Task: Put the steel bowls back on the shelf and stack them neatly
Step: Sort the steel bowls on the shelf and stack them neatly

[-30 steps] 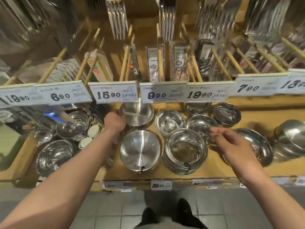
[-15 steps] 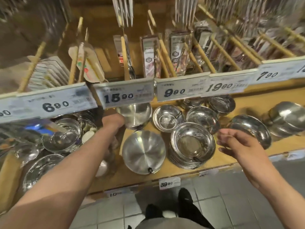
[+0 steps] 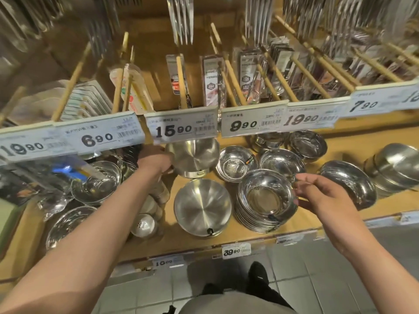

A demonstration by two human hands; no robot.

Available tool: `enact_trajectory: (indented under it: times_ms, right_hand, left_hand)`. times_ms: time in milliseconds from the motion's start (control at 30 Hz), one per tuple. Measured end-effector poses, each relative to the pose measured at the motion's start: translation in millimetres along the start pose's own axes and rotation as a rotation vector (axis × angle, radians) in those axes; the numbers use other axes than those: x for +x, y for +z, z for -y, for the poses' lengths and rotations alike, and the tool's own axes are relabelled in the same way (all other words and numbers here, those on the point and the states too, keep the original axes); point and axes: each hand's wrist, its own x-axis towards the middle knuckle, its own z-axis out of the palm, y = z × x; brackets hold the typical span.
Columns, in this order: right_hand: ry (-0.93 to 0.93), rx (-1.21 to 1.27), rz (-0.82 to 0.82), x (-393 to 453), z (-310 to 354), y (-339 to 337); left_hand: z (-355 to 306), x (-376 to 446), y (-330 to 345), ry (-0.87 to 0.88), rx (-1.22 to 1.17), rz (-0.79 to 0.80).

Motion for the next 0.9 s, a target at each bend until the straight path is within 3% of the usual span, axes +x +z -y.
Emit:
enact_trajectory:
  times_ms: [233, 433, 567, 667, 900]
  right_hand:
    - [-0.038, -0.041, 0.119, 3.4, 3.6, 16.4]
    - [-0.097, -0.173, 0.356, -5.2, 10.7, 57.3]
    - [-0.231, -0.378, 0.459, -15.4, 10.0, 92.2]
    - [-0.367, -0.610, 0.433, -19.3, 5.8, 106.4]
    - [-0.421, -0.755, 0.405, -33.8, -1.9, 112.9]
  left_hand:
    - [16.6, -50.8, -8.1, -0.004, -0.221, -0.044]
    - [35.7, -95.5, -11.8, -0.039, -0.195, -0.131]
    - [48.6, -115.8, -9.4, -0.071, -0.206, -0.119]
    - [56.0, -122.9, -6.2, -0.091, -0.206, -0.114]
    - [63.7, -126.6, -1.2, -0.069, -0.145, -0.085]
